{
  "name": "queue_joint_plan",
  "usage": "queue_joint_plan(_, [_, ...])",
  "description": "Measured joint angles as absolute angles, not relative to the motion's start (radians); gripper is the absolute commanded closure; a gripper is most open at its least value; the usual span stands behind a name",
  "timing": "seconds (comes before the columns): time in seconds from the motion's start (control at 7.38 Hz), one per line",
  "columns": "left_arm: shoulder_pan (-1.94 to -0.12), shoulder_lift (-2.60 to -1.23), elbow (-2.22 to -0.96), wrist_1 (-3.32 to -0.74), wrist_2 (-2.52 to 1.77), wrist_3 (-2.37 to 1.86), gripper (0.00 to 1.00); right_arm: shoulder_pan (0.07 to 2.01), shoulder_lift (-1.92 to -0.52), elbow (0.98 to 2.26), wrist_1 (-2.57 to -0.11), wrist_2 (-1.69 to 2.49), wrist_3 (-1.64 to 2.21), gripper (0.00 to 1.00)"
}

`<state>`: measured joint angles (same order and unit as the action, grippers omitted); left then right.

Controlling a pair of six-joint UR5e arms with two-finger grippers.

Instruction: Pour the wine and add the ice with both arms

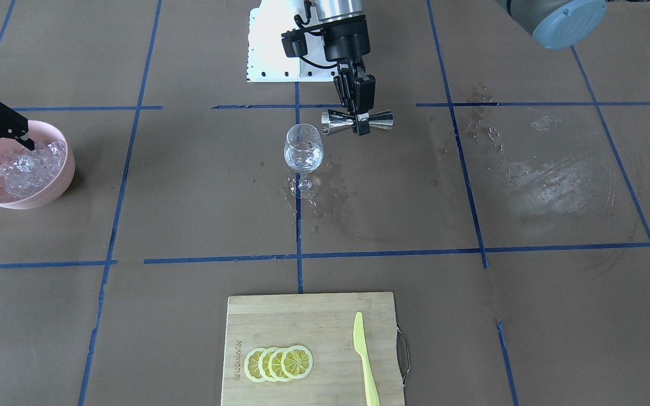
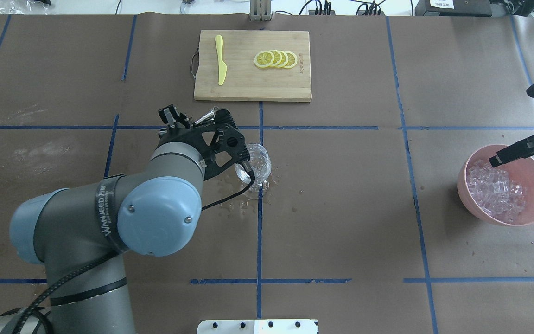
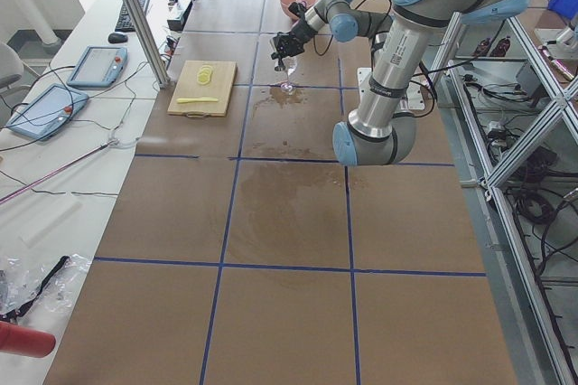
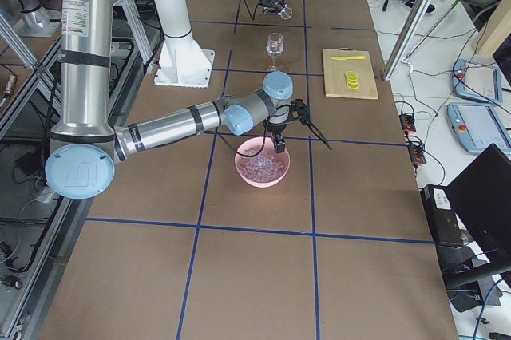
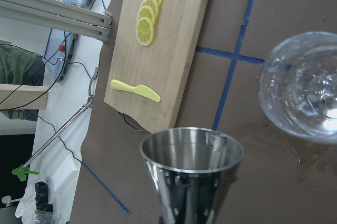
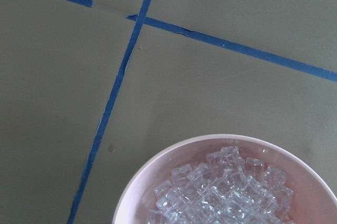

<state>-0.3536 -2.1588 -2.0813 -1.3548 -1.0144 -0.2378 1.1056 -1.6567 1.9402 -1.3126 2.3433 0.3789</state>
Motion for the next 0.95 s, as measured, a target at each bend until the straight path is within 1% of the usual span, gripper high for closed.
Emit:
queue_joint_plan(0.41, [-0.363,-1.86,-2.122,-1.721,-1.012,-0.486,1.0,1.105,-1.657,1.937,-1.313,2.337,0.379,0.0])
queue_joint_plan(0.68, [-0.364,-1.621,-2.088,-2.118,-1.01,-0.659,1.0,1.102,-1.657,1.933,-1.313,2.336,0.38,0.0])
queue_joint_plan(0.81, [-0.363,-1.502,-2.006,-2.414,-0.994,-0.742,1.0,1.101,-1.657,1.931,-1.313,2.336,0.38,0.0])
queue_joint_plan(0.95, [-0.355,-1.424,-1.888,-2.662,-0.944,-0.808,1.0,1.1,-1.658,1.93,-1.313,2.337,0.381,0.0])
